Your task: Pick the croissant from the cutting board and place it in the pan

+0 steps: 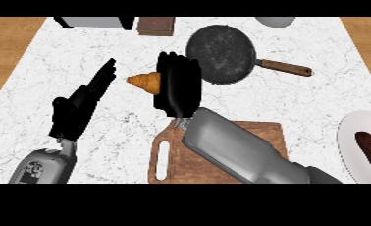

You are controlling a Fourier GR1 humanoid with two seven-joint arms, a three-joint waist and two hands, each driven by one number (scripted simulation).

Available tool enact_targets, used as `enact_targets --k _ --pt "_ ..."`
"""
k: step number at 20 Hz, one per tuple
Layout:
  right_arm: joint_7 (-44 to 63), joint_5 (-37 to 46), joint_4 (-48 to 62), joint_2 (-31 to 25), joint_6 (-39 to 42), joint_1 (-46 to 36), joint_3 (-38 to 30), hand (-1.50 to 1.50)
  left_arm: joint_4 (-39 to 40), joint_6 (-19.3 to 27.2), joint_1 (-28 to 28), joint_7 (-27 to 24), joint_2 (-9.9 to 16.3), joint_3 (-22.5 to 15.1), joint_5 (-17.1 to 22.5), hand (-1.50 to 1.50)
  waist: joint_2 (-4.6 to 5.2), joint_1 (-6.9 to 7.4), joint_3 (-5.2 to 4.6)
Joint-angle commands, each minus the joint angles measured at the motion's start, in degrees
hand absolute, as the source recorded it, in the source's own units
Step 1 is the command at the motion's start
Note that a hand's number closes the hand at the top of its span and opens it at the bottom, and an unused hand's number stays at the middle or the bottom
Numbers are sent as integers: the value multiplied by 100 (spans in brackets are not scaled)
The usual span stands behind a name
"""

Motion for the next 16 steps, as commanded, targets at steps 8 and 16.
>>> enact_targets --k 8,16 --pt "-1072 124 2482 52 -1825 -127 -1260 150 -4 -41 -108 7 -104 101 -106 0 29 -34 0" --pt "-3108 -817 3836 -277 -2262 -406 -2310 150 -69 -162 -159 162 -144 180 -53 0 62 38 5"
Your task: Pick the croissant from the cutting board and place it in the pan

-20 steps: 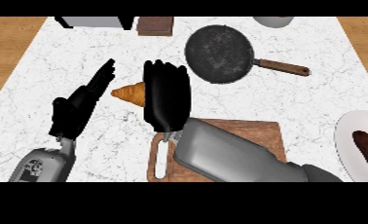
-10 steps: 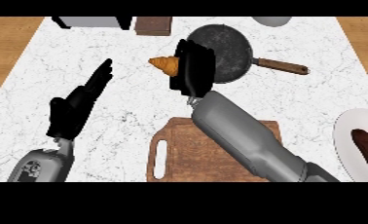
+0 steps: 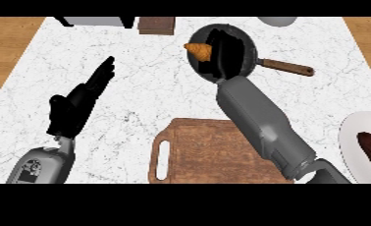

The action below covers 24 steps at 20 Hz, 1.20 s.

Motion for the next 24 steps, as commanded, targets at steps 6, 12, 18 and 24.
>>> enact_targets --k 6,12,18,24 --pt "-1623 -715 1273 -192 -426 -539 -1048 150 -42 -141 72 -21 -71 4 -52 0 28 83 4" --pt "-1107 -1206 2030 -402 638 -664 -1604 -150 119 -47 -144 -63 -233 -20 -126 0 110 137 1" --pt "-2251 -1686 1973 -568 738 -487 -2103 -150 -29 -257 -146 -44 -90 46 -36 0 149 310 17" --pt "-3479 -2601 1265 -713 516 -276 -2996 -150 -140 -123 -136 18 -189 -112 -235 0 171 316 40"
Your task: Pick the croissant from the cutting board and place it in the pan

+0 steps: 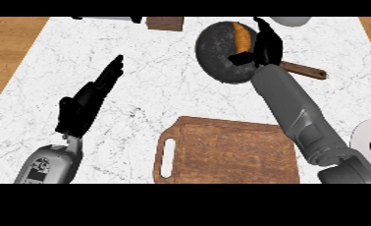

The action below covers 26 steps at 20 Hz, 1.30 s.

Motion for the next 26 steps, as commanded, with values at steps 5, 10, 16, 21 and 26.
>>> enact_targets --k 5,10,16,21,26 --pt "-1638 -1337 -824 -101 45 223 -1277 -150 109 -35 -43 -54 -15 87 49 0 9 -56 4" --pt "-2969 -2152 -951 -147 1175 841 -1906 -150 106 -12 -22 24 44 227 63 0 -82 -216 -7" --pt "-4186 -2388 -515 -236 1949 973 -2159 -150 106 -20 229 -137 17 194 -65 0 -121 -242 -19" --pt "-5268 -2464 -723 43 2107 1822 -2120 -150 -157 -8 512 41 -35 271 -52 0 -214 -406 -27" --pt "-5480 -2582 -560 230 2072 1707 -2164 -150 443 -160 -65 -107 -56 551 -96 0 -205 -434 -29"
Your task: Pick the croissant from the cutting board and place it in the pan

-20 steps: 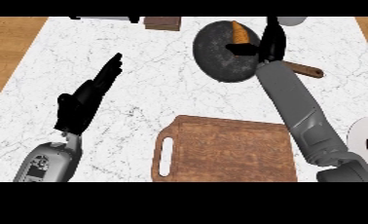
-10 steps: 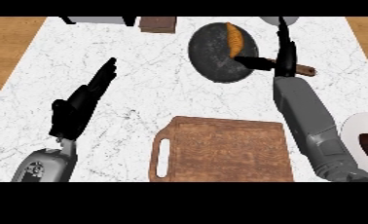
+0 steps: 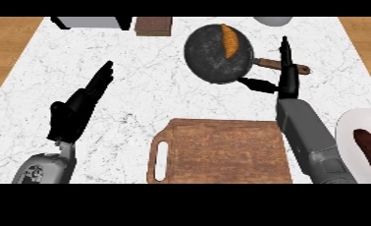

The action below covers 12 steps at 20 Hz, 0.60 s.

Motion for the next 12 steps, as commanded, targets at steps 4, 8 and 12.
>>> enact_targets --k 4,8,12 --pt "-549 -63 -368 375 74 747 218 -150 -383 -141 135 367 -10 192 3 0 -40 -76 -5" --pt "-588 -66 -1066 615 151 1397 508 -150 -138 -36 -72 306 -161 276 -173 0 -53 -126 -8" --pt "-713 -100 -1031 670 -165 1586 539 -150 -116 -259 -35 236 -228 310 -194 0 -40 -95 -6"
